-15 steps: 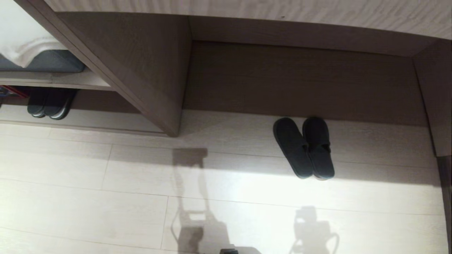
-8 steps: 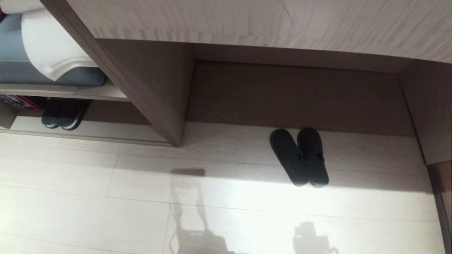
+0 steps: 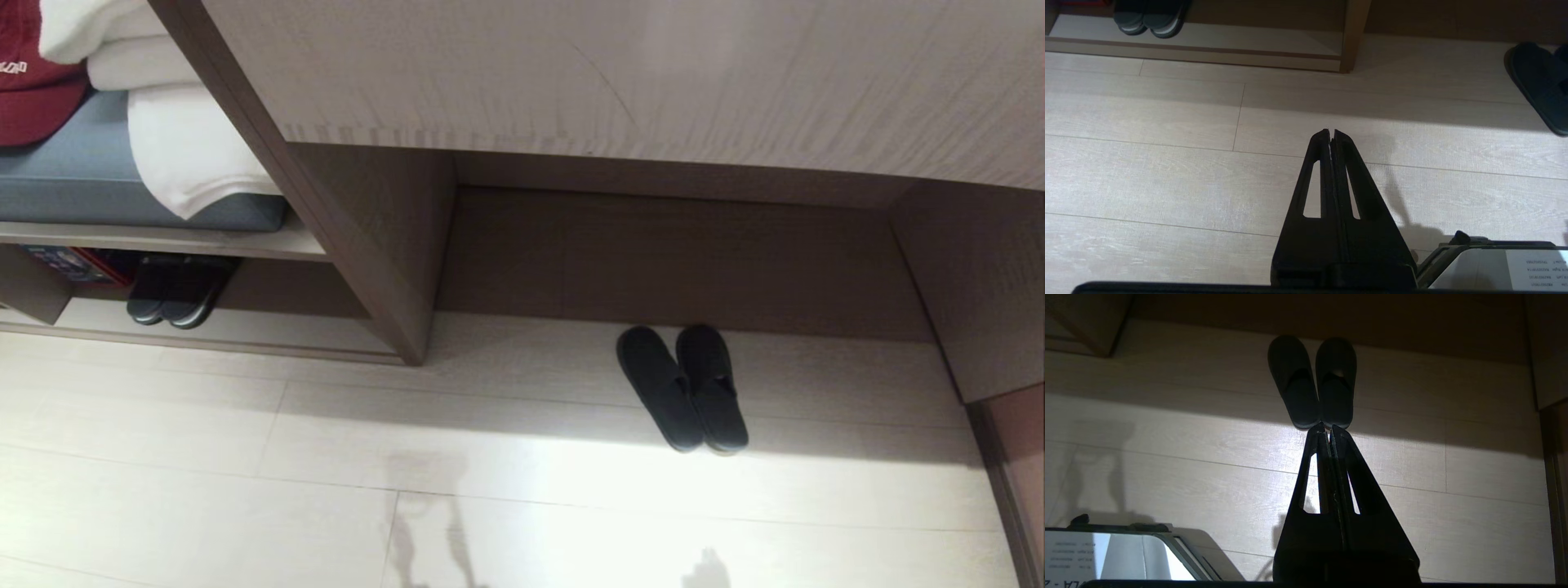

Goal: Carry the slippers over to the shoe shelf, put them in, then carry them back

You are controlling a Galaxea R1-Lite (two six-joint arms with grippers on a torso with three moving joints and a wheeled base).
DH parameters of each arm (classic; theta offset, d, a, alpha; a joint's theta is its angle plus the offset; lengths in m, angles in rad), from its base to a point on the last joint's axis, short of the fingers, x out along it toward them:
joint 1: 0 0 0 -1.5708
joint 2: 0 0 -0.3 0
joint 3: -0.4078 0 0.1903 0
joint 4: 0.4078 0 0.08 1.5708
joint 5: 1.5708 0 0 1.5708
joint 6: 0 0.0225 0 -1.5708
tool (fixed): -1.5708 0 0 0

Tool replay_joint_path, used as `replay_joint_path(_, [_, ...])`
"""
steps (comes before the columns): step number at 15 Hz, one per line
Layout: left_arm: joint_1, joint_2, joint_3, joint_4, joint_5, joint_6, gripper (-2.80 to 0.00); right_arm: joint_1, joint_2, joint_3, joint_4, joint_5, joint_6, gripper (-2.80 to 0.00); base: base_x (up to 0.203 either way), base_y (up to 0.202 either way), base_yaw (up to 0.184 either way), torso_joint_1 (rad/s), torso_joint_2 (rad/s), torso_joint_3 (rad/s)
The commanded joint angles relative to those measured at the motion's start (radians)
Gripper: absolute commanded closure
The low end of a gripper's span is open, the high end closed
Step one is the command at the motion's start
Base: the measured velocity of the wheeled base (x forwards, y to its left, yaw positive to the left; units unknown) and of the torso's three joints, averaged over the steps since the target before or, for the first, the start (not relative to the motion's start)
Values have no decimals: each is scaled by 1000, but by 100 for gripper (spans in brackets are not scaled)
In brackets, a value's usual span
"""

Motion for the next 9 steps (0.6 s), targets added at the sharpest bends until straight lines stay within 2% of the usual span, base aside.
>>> replay_joint_path(1, [1,1,0,-1,0,0,0,0,2,2,-1,0,0,0,0,0,0,-2,2,198])
replay_joint_path(9, [-1,1,0,-1,0,0,0,0,2,2,-1,0,0,0,0,0,0,3,4,202])
